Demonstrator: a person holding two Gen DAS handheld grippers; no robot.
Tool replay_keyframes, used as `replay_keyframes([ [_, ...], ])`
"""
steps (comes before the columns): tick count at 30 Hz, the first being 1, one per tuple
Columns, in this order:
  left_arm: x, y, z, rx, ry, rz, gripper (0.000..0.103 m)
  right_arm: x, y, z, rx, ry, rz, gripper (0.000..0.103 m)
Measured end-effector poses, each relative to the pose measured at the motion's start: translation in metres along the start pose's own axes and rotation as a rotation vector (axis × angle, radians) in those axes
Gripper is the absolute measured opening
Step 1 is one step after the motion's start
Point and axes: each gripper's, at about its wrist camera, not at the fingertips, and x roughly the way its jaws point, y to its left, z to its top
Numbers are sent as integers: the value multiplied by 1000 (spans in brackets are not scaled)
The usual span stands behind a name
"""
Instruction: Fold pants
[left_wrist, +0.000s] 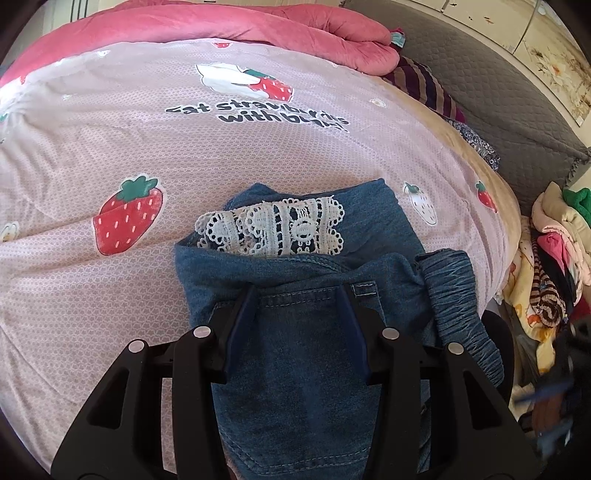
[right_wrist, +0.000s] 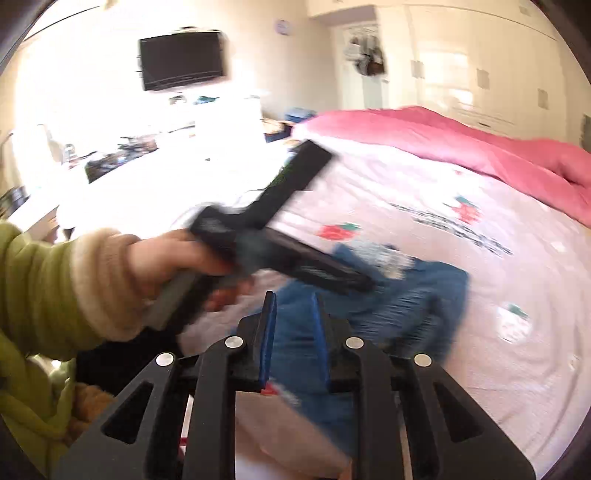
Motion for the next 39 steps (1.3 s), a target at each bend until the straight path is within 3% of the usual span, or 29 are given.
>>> replay_keyframes([
  [5, 0, 0, -1, -2, -5, 0, 38, 38, -25, -21, 68, 183, -98, 19],
  [9, 1, 1, -2, -3, -6, -4, 38, 40, -32, -29, 121, 154, -81, 19],
  [16, 3, 0, -2, 0, -10, 10, 38, 51, -26, -31, 99, 152, -124, 19],
  [17, 4, -1, -1, 2, -10, 11, 39, 46, -22, -30, 104, 141, -120, 21],
  [18, 3, -1, 0, 4, -13, 10, 39, 39, -18, -29, 114, 127, -104, 31],
  [19, -1, -2, 0, 5, -24, -2, 45, 32, -16, -27, 126, 107, -88, 40],
  [22, -17, -2, -1, -6, -56, -23, 56, 12, -9, -20, 101, 58, -106, 53],
  [26, -45, 5, -2, -33, -112, -7, 62, -10, -7, -15, 103, 15, -126, 57],
  [29, -65, 13, -9, -57, -140, -4, 69, -19, -9, -17, 99, 5, -160, 66],
  [39, -84, 26, -58, -103, -121, 34, 82, -35, -44, -35, 237, 6, -238, 83],
])
